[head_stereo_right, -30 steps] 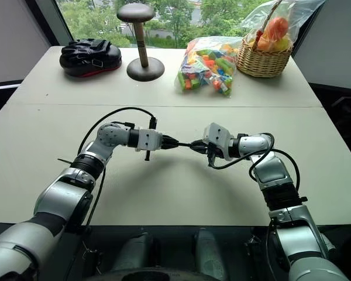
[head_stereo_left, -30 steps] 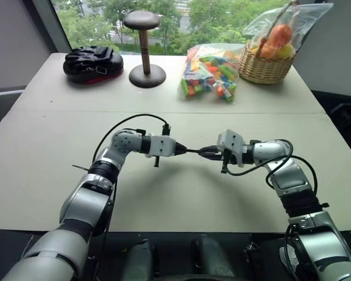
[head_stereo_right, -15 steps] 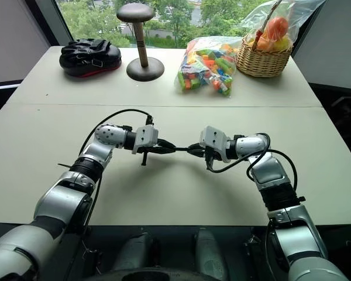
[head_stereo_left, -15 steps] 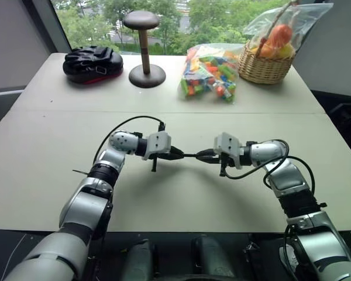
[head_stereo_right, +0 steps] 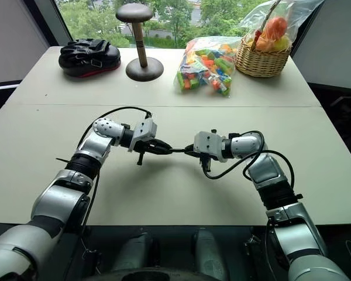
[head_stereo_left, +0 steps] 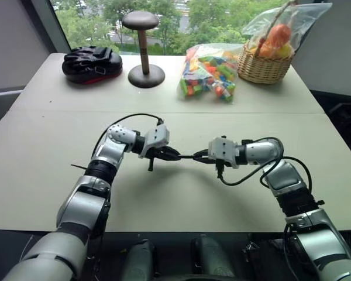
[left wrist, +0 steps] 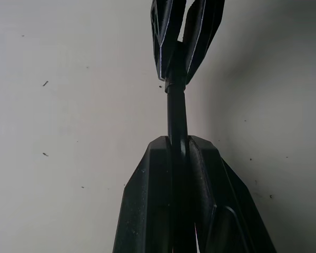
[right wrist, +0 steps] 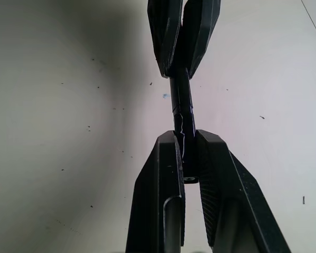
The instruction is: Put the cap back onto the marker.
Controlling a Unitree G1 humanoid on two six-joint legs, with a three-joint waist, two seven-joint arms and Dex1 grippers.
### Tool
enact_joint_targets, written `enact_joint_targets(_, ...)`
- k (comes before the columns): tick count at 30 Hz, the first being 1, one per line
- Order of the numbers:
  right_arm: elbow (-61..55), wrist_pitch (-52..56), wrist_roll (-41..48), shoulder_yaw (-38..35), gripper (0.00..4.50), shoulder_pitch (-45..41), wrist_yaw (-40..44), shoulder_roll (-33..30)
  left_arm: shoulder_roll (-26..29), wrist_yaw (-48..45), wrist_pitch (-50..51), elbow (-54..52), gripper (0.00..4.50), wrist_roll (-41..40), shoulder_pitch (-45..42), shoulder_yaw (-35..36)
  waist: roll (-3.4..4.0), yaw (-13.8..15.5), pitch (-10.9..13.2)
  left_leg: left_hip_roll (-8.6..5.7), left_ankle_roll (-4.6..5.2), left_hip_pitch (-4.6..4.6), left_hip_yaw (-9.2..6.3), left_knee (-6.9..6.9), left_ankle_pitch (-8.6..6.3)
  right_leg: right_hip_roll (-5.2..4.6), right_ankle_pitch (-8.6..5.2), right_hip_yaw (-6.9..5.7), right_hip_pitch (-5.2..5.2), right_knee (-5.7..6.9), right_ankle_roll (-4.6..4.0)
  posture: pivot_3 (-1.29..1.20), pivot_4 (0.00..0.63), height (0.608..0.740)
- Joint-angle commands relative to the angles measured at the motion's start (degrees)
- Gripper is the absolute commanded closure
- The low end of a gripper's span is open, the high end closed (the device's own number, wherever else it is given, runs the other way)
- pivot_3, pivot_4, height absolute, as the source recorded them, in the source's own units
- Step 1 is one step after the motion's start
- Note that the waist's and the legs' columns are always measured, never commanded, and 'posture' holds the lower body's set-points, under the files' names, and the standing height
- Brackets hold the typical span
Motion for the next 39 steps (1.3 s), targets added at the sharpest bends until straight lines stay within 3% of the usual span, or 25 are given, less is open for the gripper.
enact_joint_targets(1,-5.1,1.7,3.8,1.3,4.48,-4.6,-1.1,4.6,-4.1,1.0,-5.8,-2.8,4.50,1.0,-2.7,-4.0,0.00,0.0,0.0,0.00,0.00,0.00,0.01,0.00,0.00,0.00,0.00,0.01,0.00,0.00,0.00,0.00,0.150,0.740)
enact_joint_targets(10,-5.5,8.9,7.5,-1.9,4.48,-6.0,-1.3,7.2,-6.0,5.5,-15.6,0.4,4.50,1.6,-2.9,-2.7,0.00,0.0,0.0,0.03,0.00,0.01,0.02,0.00,0.00,-0.01,0.00,0.03,-0.01,0.01,0.00,0.00,0.150,0.740)
enact_joint_targets(17,-6.7,13.8,9.6,-3.1,4.48,-6.7,1.6,6.2,-4.4,6.3,-19.9,2.9,4.50,3.8,-3.2,-3.6,0.00,0.0,0.0,0.02,0.00,0.00,0.02,0.00,0.00,-0.02,0.00,0.02,-0.01,0.02,0.00,0.00,0.150,0.740)
enact_joint_targets(29,-6.8,13.4,9.0,-2.4,4.48,-6.9,4.2,5.4,-4.9,6.8,-24.6,4.9,4.50,5.6,-4.7,-4.5,0.00,0.0,0.0,0.01,0.00,0.00,0.03,0.00,0.00,-0.01,0.01,0.02,-0.01,0.02,0.00,0.00,0.150,0.740)
enact_joint_targets(39,-5.1,13.8,9.1,-1.5,4.48,-9.1,2.6,8.7,-7.1,7.3,-24.6,4.4,4.50,4.4,-3.6,-4.1,0.00,0.0,0.0,0.01,0.00,0.00,0.02,0.00,0.00,-0.01,0.01,0.02,-0.01,0.03,0.01,0.00,0.150,0.740)
